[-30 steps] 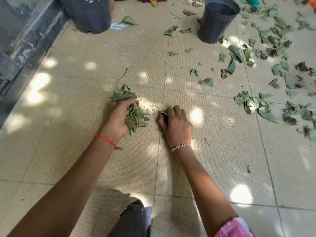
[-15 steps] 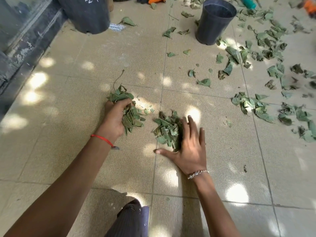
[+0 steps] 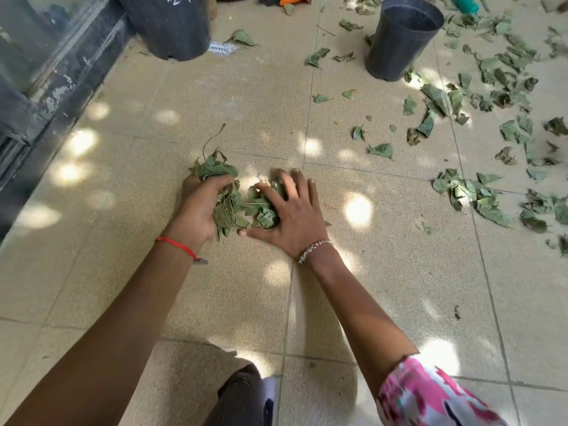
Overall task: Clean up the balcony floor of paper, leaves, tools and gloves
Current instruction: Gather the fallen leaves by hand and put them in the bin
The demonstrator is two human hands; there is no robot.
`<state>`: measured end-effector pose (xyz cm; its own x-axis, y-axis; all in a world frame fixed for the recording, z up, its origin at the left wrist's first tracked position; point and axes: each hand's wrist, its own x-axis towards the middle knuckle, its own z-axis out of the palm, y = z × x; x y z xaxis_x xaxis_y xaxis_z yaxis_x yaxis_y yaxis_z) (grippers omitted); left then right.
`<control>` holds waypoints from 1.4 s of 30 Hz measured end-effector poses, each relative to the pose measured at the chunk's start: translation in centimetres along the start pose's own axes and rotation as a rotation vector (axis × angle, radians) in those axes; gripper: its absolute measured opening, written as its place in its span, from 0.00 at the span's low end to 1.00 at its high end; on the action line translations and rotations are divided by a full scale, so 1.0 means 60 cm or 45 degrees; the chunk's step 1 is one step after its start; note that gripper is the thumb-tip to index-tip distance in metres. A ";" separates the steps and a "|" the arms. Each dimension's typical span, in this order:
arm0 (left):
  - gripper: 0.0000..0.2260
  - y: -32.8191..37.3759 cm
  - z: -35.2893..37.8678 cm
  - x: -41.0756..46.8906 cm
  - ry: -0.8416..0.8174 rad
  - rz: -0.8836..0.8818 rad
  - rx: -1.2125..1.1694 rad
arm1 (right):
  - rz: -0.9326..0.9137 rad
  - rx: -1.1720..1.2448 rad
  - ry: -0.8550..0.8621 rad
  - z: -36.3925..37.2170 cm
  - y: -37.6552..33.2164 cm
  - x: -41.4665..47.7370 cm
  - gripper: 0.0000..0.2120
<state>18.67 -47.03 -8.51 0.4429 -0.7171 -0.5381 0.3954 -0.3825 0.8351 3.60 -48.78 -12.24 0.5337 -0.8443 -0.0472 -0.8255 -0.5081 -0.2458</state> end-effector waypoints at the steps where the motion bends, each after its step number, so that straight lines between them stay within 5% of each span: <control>1: 0.08 -0.001 0.000 0.001 -0.014 0.001 0.018 | -0.033 0.007 0.001 0.001 -0.007 0.007 0.40; 8: 0.11 -0.009 0.001 0.008 -0.085 0.054 0.113 | -0.292 -0.033 0.127 0.006 -0.034 0.019 0.25; 18: 0.11 -0.009 -0.025 0.025 -0.219 -0.188 -0.188 | -0.126 -0.095 0.165 -0.005 -0.027 0.022 0.05; 20: 0.12 -0.009 -0.024 0.024 -0.236 -0.197 -0.230 | -0.059 -0.025 0.119 -0.009 -0.014 0.027 0.10; 23: 0.12 -0.010 -0.023 0.022 -0.251 -0.209 -0.252 | 0.209 0.451 0.236 -0.030 0.008 0.025 0.16; 27: 0.11 -0.008 -0.014 0.009 -0.189 -0.198 -0.245 | 0.585 1.200 0.442 -0.057 0.031 0.038 0.05; 28: 0.12 -0.007 -0.008 0.002 -0.170 -0.194 -0.249 | 0.680 1.311 0.453 -0.060 0.035 0.043 0.09; 32: 0.12 0.006 0.024 -0.044 -0.138 -0.199 -0.218 | 0.962 1.638 0.301 -0.076 0.026 0.042 0.15; 37: 0.15 0.054 0.051 -0.132 -0.081 -0.287 -0.317 | 1.250 1.880 -0.176 -0.144 -0.003 -0.002 0.19; 42: 0.11 0.174 0.041 -0.287 0.095 -0.386 -0.409 | 1.313 2.081 -0.207 -0.337 -0.088 -0.085 0.13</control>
<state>13.19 -40.10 9.78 0.3205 -0.5521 -0.7697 0.7409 -0.3603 0.5669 1.54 -45.22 8.85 0.1195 -0.5979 -0.7926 0.1068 0.8015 -0.5884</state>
